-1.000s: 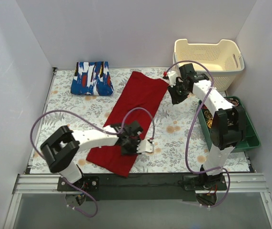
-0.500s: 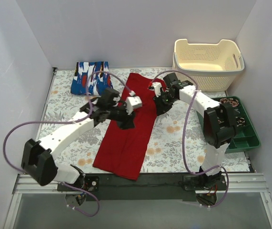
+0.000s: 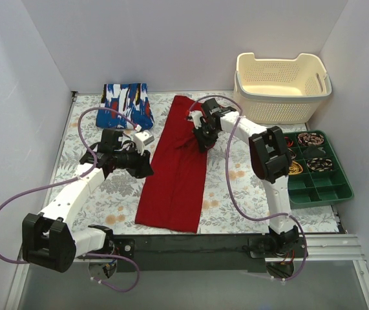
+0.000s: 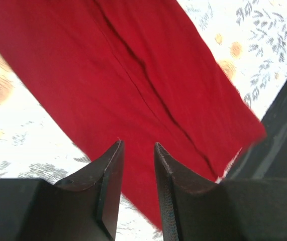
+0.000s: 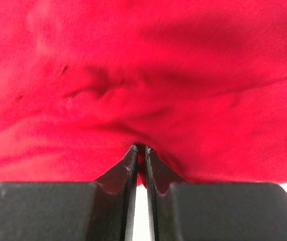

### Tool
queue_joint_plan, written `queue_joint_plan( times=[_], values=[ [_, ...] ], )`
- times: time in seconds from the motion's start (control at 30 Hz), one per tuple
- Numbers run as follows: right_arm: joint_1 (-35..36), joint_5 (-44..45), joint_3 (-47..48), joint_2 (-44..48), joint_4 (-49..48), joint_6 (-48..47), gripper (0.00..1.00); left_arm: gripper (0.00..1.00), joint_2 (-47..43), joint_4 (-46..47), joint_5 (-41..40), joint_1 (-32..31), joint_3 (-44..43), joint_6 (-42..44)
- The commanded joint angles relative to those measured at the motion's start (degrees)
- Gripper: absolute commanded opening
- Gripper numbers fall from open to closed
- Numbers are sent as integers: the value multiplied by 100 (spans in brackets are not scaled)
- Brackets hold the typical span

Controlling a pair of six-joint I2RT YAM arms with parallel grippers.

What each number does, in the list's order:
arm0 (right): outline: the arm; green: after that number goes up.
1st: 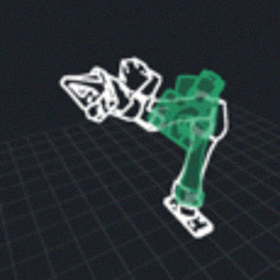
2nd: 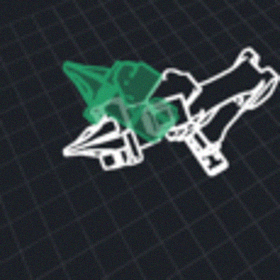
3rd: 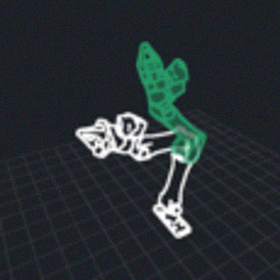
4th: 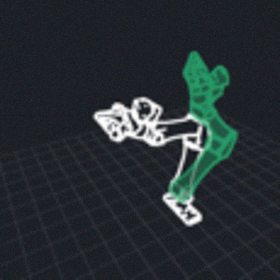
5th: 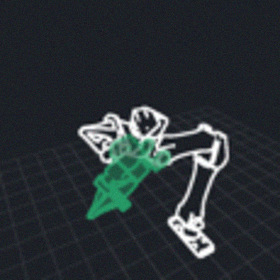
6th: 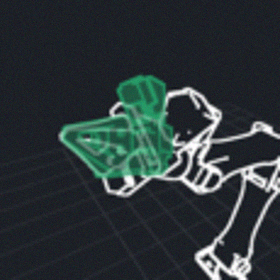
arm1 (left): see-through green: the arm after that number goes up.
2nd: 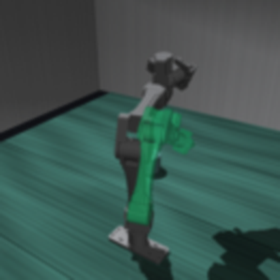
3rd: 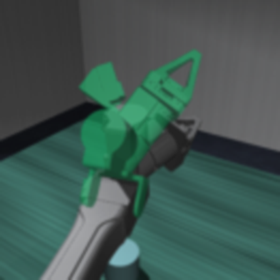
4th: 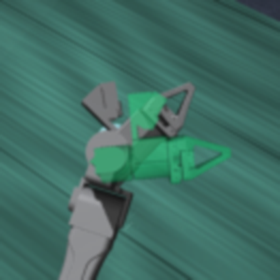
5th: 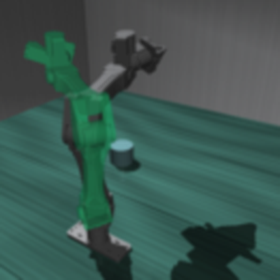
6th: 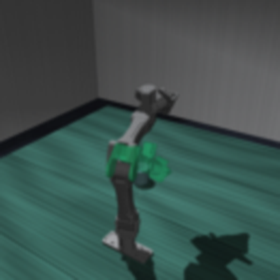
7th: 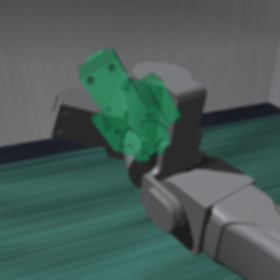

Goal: Fold and stack the mixed laundry pile
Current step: Fold the T-shirt at the center of the board.

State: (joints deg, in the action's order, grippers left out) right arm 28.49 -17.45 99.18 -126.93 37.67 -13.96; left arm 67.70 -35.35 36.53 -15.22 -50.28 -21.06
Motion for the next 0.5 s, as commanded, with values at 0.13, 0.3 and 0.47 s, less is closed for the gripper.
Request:
queue_joint_plan(
  times=[0.13, 0.3, 0.47],
  values=[
    [-406, 1683, 1798, -1351, -49, -932, 17, 31, -266, 292, 170, 2, 238, -83],
    [-590, 1650, 1597, -906, -40, -1425, 24, 43, -284, 336, 214, 2, 256, 268],
    [-590, 411, 850, 614, -40, -1531, 52, 72, -441, 170, 222, 2, 19, 909]
  ],
)
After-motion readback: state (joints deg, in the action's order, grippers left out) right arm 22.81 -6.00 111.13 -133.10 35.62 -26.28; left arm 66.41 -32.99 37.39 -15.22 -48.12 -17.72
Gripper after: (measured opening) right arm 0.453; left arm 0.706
